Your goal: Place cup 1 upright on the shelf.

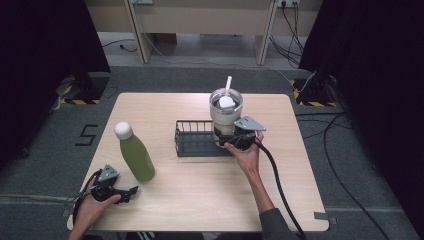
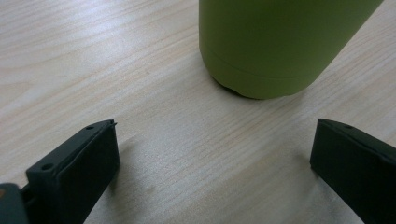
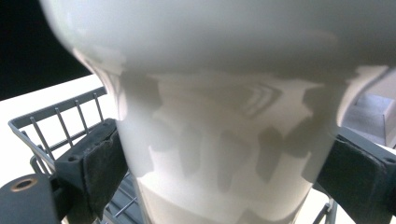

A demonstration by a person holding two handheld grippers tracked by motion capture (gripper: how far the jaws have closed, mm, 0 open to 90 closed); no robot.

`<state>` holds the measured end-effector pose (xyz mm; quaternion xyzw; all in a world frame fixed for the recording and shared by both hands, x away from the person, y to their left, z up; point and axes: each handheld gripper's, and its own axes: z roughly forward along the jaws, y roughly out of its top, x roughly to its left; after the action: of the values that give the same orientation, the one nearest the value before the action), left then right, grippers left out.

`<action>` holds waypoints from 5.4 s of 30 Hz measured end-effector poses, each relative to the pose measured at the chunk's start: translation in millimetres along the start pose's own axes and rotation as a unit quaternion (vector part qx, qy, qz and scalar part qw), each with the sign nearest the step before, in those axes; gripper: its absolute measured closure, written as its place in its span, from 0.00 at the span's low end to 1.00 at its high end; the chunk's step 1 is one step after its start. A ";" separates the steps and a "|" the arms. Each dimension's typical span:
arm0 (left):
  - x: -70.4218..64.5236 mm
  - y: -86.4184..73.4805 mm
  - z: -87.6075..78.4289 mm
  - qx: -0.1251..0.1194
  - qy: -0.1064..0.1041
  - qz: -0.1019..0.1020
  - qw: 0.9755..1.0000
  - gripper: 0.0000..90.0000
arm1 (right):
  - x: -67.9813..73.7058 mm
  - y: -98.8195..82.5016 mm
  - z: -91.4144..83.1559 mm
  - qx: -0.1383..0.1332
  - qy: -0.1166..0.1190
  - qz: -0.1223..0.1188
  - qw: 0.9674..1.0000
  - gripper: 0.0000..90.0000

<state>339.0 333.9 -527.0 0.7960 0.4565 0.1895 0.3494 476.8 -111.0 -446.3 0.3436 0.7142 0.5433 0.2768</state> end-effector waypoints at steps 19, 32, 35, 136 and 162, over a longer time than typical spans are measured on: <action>0.0 0.0 0.0 0.000 0.000 0.000 1.000 0.01 | -3.3 -8.6 -26.9 -0.007 0.000 0.003 1.000 0.16; 0.0 0.0 0.1 0.000 0.000 0.000 1.000 0.01 | 3.8 -13.6 -59.2 -0.011 0.012 -0.001 1.000 0.16; 0.0 0.0 0.1 0.000 0.000 0.000 1.000 0.01 | 6.9 -15.3 -66.8 -0.012 0.016 -0.001 1.000 0.16; 0.0 0.0 -0.1 0.000 -0.001 0.000 1.000 0.01 | 38.5 -108.7 -161.1 0.169 0.039 0.020 0.985 0.17; -0.1 -0.2 -0.2 0.000 -0.001 0.001 1.000 0.01 | 41.5 -117.0 -160.2 0.253 0.034 -0.008 0.967 0.12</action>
<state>338.7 334.0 -527.0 0.7963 0.4556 0.1893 0.3501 306.1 -192.3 -519.2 0.3783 0.8399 0.3543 0.1609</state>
